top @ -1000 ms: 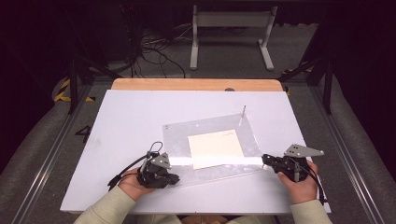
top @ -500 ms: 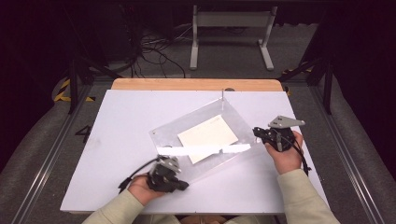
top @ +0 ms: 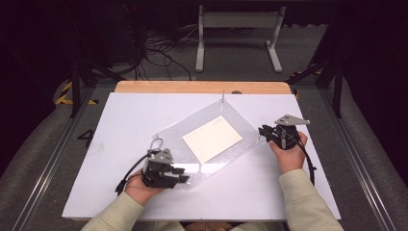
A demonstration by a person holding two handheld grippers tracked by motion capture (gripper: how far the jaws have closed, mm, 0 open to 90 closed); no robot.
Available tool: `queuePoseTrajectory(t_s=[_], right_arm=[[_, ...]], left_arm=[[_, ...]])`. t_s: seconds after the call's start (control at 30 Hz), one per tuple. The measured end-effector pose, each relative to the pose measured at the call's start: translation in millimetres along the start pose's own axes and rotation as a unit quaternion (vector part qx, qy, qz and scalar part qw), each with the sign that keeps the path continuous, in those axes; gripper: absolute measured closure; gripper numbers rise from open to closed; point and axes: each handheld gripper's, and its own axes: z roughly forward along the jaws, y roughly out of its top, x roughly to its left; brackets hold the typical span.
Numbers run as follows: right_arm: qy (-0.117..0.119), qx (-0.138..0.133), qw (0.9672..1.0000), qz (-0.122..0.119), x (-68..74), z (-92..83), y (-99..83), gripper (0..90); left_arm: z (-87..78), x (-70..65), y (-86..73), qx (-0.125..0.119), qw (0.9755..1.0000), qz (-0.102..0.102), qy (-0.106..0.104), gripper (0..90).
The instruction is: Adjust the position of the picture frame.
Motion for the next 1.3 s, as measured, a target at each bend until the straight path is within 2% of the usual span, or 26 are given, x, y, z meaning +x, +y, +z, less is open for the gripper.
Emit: queuePoseTrajectory(t_s=[0.03, 0.07, 0.1, 0.13, 0.2, 0.3, 0.37, 0.4, 0.47, 0.63, 0.7, 0.73, 0.8, 0.83, 0.97, 1.07, 1.13, 1.17, 1.2, 1.23, 1.27, 1.3], right_arm=[[-0.007, -0.007, 1.0000, -0.001, 3.6, -5.0, -2.7, 69.8], [-0.001, -0.018, 0.9998, 0.002, 6.5, -10.3, -6.4, 72.4], [0.010, -0.030, 0.9994, 0.009, 9.2, -15.2, -10.9, 72.4], [0.008, -0.027, 0.9996, 0.006, 11.4, -17.2, -12.4, 72.4], [0.016, -0.031, 0.9994, 0.003, 15.5, -23.0, -12.0, 72.5], [0.040, -0.040, 0.9984, -0.003, 28.9, -31.7, -11.7, 72.8], [0.068, -0.034, 0.9970, -0.016, 42.9, -33.4, -13.7, 73.5], [0.080, -0.029, 0.9961, -0.025, 50.4, -33.3, -15.6, 73.8], [0.106, -0.021, 0.9934, -0.038, 64.7, -31.9, -20.0, 74.4], [0.159, -0.001, 0.9854, -0.060, 95.8, -28.6, -28.9, 74.9], [0.170, 0.003, 0.9833, -0.063, 101.9, -27.5, -30.5, 74.8], [0.178, 0.007, 0.9817, -0.066, 106.8, -26.0, -32.2, 74.8], [0.188, 0.013, 0.9797, -0.069, 112.3, -23.6, -34.8, 74.8], [0.191, 0.016, 0.9788, -0.071, 114.4, -22.6, -36.1, 74.8], [0.202, 0.020, 0.9764, -0.073, 119.9, -21.5, -38.5, 74.8], [0.207, 0.020, 0.9754, -0.074, 121.5, -21.4, -38.5, 74.7], [0.209, 0.019, 0.9751, -0.072, 121.4, -21.5, -38.4, 74.7], [0.210, 0.018, 0.9750, -0.071, 121.1, -22.1, -38.2, 74.7], [0.211, 0.017, 0.9749, -0.069, 120.8, -23.3, -38.0, 74.5], [0.214, 0.016, 0.9745, -0.067, 120.7, -24.4, -37.9, 74.3], [0.215, 0.016, 0.9742, -0.068, 120.8, -25.7, -37.9, 74.1], [0.217, 0.017, 0.9737, -0.067, 121.0, -27.0, -38.1, 73.8]], left_arm=[[-5.8, 9.2, 0.6, -0.011, 0.9993, -0.029, 0.022, 60.1], [-12.0, 21.4, 1.1, -0.025, 0.9972, -0.055, 0.045, 60.2], [-16.2, 30.9, 1.1, -0.033, 0.9951, -0.069, 0.062, 60.3], [-19.2, 40.1, 1.2, -0.039, 0.9927, -0.080, 0.081, 60.5], [-21.1, 55.4, 1.8, -0.034, 0.9883, -0.092, 0.117, 61.2], [-18.5, 75.1, 4.7, -0.033, 0.9803, -0.090, 0.173, 58.0], [-14.0, 86.1, 7.9, -0.016, 0.9778, -0.098, 0.185, 56.9], [-11.6, 91.3, 9.1, -0.013, 0.9756, -0.102, 0.194, 57.2], [-7.9, 98.9, 8.5, -0.022, 0.9742, -0.109, 0.197, 60.1], [6.2, 113.9, 1.5, -0.016, 0.9753, -0.102, 0.196, 66.7], [8.7, 116.7, 0.3, -0.025, 0.9743, -0.100, 0.200, 68.6], [10.1, 117.4, -0.4, -0.027, 0.9747, -0.099, 0.199, 70.1], [14.5, 118.7, -2.5, -0.016, 0.9749, -0.089, 0.204, 72.9], [15.8, 119.8, -4.0, -0.018, 0.9759, -0.082, 0.202, 74.1], [15.8, 120.8, -5.5, -0.022, 0.9761, -0.078, 0.202, 82.3], [16.3, 119.1, -4.4, -0.017, 0.9751, -0.078, 0.207, 83.1], [16.4, 115.7, -1.8, -0.002, 0.9748, -0.070, 0.212, 83.1], [16.4, 115.7, -1.8, -0.002, 0.9748, -0.070, 0.212, 83.1], [15.4, 110.9, -1.1, 0.009, 0.9763, -0.065, 0.206, 83.1], [15.4, 110.9, -1.1, 0.009, 0.9763, -0.065, 0.206, 83.1], [12.9, 106.3, -0.9, 0.023, 0.9797, -0.061, 0.190, 82.9], [12.4, 103.0, -1.3, 0.027, 0.9809, -0.060, 0.183, 82.9]])
